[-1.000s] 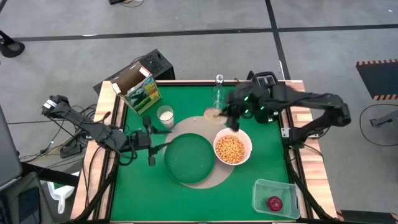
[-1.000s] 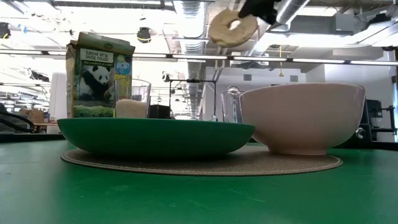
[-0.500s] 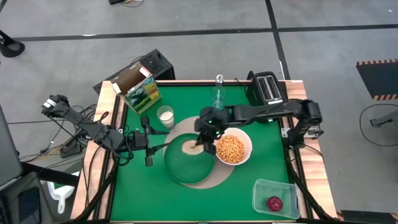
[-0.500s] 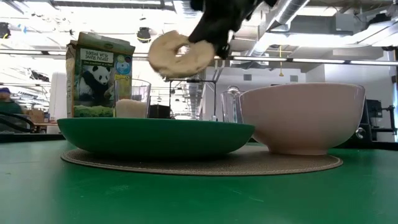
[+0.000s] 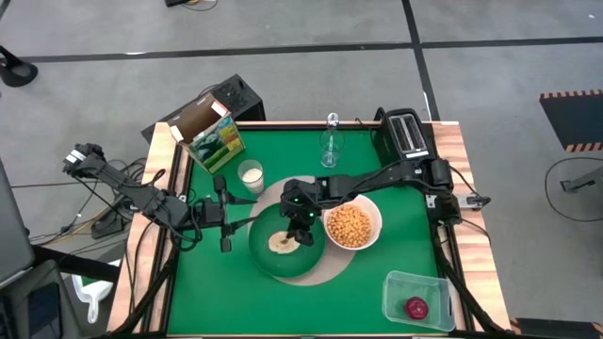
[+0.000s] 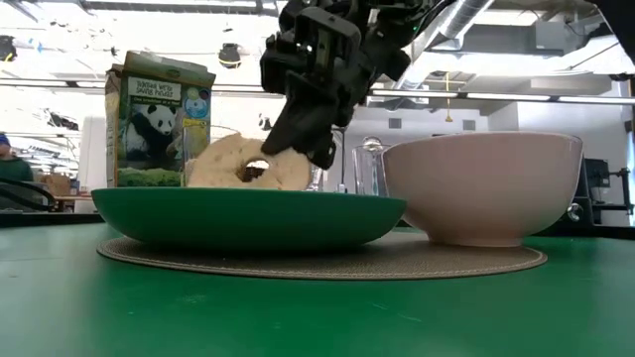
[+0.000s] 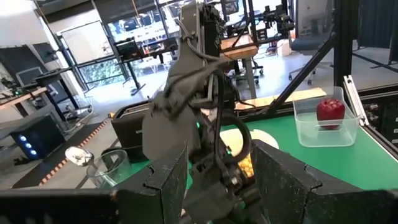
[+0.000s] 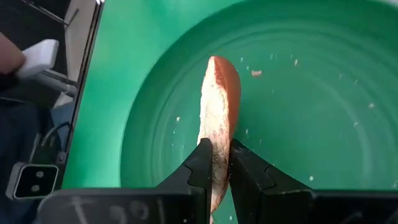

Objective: Arrange a breakfast setting
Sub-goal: Put the toasted bagel the green plate

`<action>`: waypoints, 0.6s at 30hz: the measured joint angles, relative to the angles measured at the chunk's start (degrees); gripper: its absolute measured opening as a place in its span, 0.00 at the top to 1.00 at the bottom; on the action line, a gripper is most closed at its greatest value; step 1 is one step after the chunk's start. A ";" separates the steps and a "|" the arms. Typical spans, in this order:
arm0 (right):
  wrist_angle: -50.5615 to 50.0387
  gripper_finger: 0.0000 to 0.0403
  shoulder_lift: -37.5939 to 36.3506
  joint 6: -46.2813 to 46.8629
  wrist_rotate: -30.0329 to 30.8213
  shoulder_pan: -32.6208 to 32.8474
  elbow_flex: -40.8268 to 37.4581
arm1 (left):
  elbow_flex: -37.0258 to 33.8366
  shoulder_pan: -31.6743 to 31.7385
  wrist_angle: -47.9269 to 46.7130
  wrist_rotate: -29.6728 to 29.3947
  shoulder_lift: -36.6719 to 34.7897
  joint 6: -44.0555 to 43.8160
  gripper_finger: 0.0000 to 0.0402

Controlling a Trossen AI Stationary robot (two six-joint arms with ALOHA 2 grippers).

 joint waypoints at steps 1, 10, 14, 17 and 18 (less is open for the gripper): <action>-0.15 0.84 0.05 0.06 -0.07 -0.07 -0.02 | 0.00 0.00 0.02 0.01 0.00 0.00 0.59; -0.02 0.84 -0.08 0.41 -0.06 -0.11 0.03 | 0.00 0.00 0.04 -0.02 0.00 0.02 0.59; -1.10 0.83 -0.08 -0.04 1.53 -0.09 0.03 | 0.00 0.00 0.05 -0.04 0.00 0.00 0.59; -0.88 0.81 -0.08 -0.07 3.22 -0.09 0.03 | 0.00 0.00 0.11 -0.04 0.00 0.00 0.59; -0.93 0.81 -0.08 -0.07 3.57 -0.12 0.03 | 0.00 0.00 0.15 -0.04 0.00 0.00 0.59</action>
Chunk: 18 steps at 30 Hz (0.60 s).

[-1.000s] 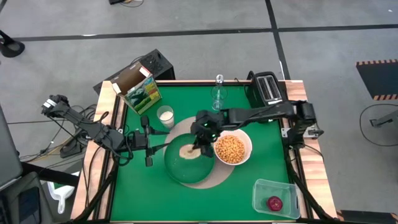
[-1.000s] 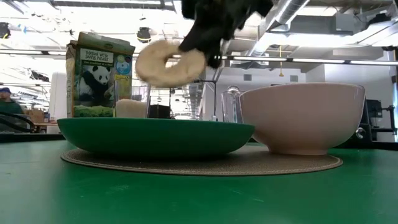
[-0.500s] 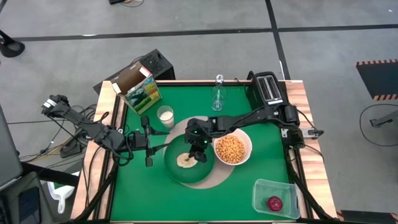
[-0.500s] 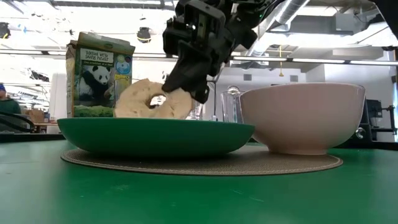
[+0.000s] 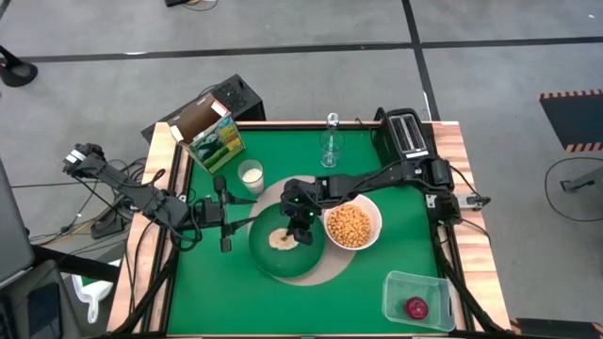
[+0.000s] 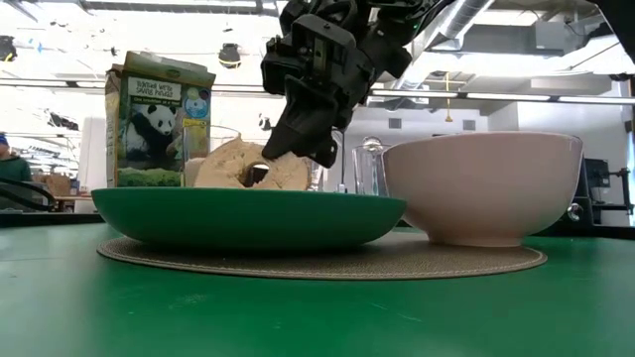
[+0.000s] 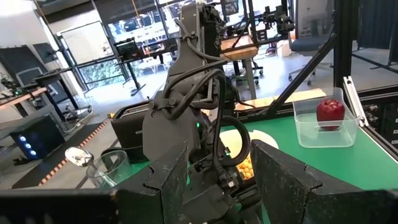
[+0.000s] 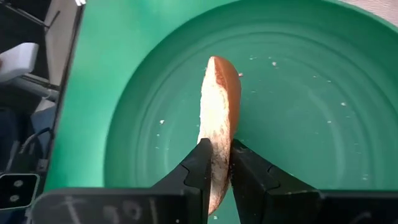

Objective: Arrange a breakfast setting
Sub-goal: Put the toasted bagel the green plate

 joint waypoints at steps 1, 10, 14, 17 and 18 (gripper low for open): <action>-0.08 0.81 0.00 0.04 0.23 -0.04 0.00 | 0.00 0.00 0.02 0.00 0.00 0.00 0.59; -0.10 0.80 0.00 0.43 0.32 -0.30 0.00 | 0.00 0.00 0.01 0.00 0.00 -0.04 0.59; -0.10 0.80 0.00 0.43 0.32 -0.30 0.00 | 0.00 0.00 -0.01 0.00 0.00 -0.15 0.59; -0.14 0.80 0.00 0.43 0.34 -0.28 0.00 | 0.00 -0.01 -0.01 0.00 0.00 -0.22 0.59; -0.14 0.79 0.00 0.43 0.36 -0.28 0.00 | 0.00 0.00 -0.01 0.00 0.00 -0.22 0.59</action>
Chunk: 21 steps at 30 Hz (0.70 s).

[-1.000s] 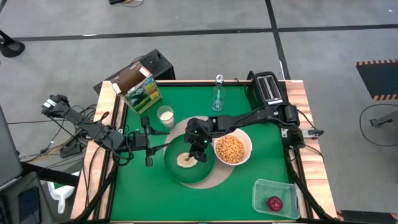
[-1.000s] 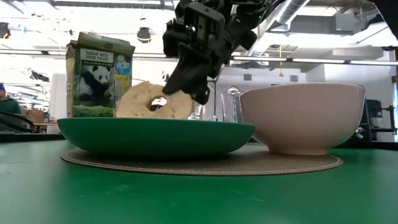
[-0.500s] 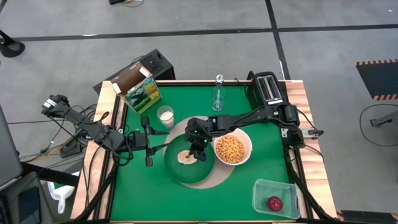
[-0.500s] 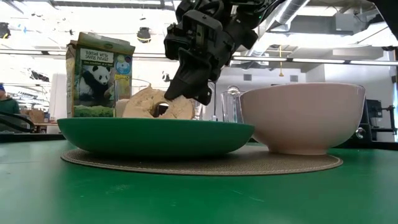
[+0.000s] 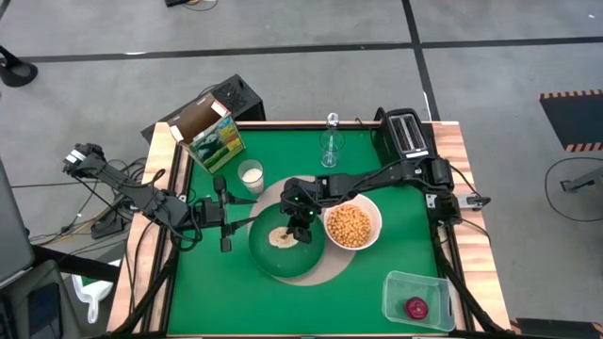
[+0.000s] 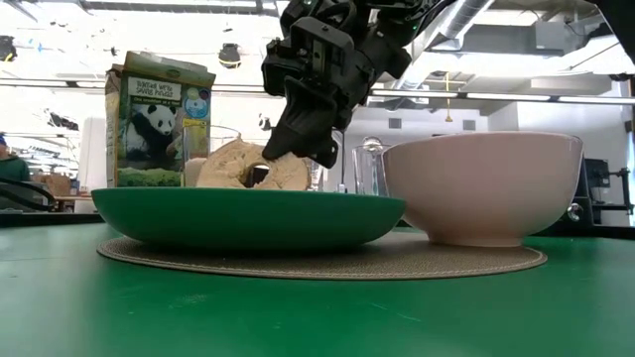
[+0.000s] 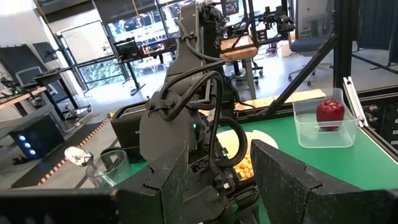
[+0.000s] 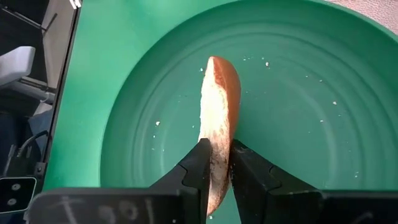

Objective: Arrange a breakfast setting
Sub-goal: Put the toasted bagel the green plate, then put the red apple on the brown placemat

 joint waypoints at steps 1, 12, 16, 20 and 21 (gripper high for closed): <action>0.00 0.79 0.00 0.00 0.02 -0.01 0.00 | 0.00 -0.01 0.00 0.00 0.00 0.00 0.59; 0.00 0.66 0.00 -0.02 0.81 0.10 0.00 | 0.00 0.00 -0.02 0.00 0.00 -0.20 0.59; -0.01 0.59 0.00 -0.05 2.85 0.10 0.00 | 0.00 -0.01 -0.03 0.01 0.14 -0.20 0.59; -2.63 0.54 -0.59 -0.98 3.43 -0.34 -0.02 | 0.00 -0.01 -0.07 0.02 0.24 -0.20 0.59; -3.98 0.54 -1.18 -1.44 3.48 -0.45 -0.08 | 0.00 -0.01 -0.08 0.02 0.24 -0.21 0.59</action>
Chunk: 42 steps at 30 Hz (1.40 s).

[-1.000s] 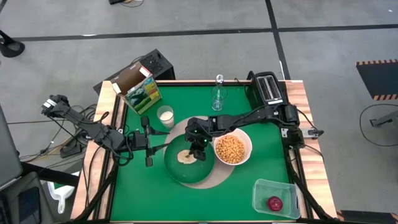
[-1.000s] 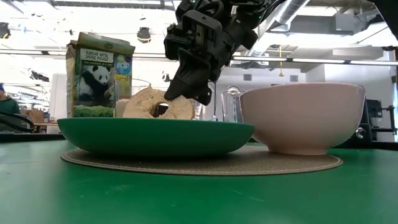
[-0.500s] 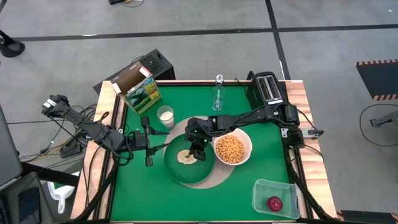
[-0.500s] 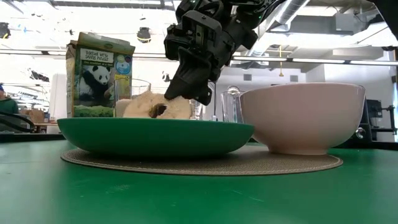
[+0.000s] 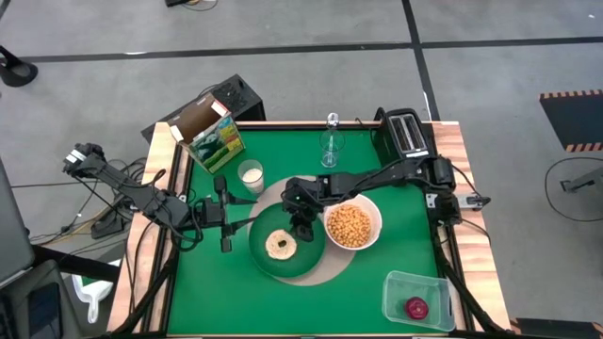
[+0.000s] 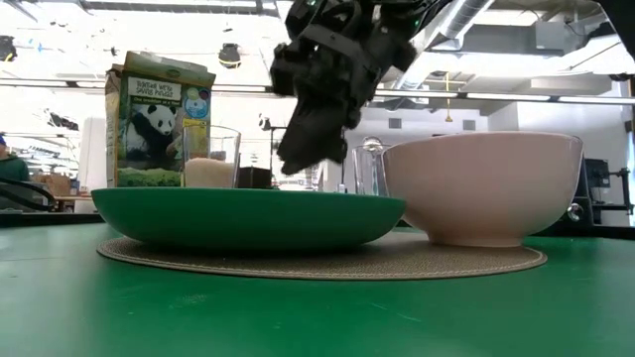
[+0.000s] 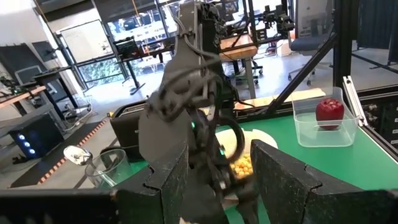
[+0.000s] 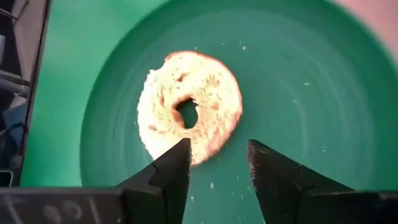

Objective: Arrange a breakfast setting
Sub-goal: Put the red apple on the brown placemat

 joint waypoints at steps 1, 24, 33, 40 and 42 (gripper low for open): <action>-0.76 0.53 -0.70 -0.40 0.10 -0.05 0.00 | 0.00 0.00 -0.06 0.00 0.00 -0.05 0.59; -18.08 0.58 -32.22 -0.32 6.03 6.02 -8.94 | 0.00 -0.01 -0.31 1.66 0.09 -2.74 0.59; -28.11 0.58 -44.04 11.70 14.76 14.02 -11.26 | 0.00 0.01 0.04 1.64 0.09 -2.98 0.59; -28.95 0.58 -47.71 22.62 18.47 22.47 -11.26 | 0.00 0.04 4.50 2.78 0.55 -2.54 0.59; -28.40 0.58 -47.67 26.14 18.47 24.55 -11.26 | 0.00 0.01 6.16 3.15 1.27 -1.36 0.59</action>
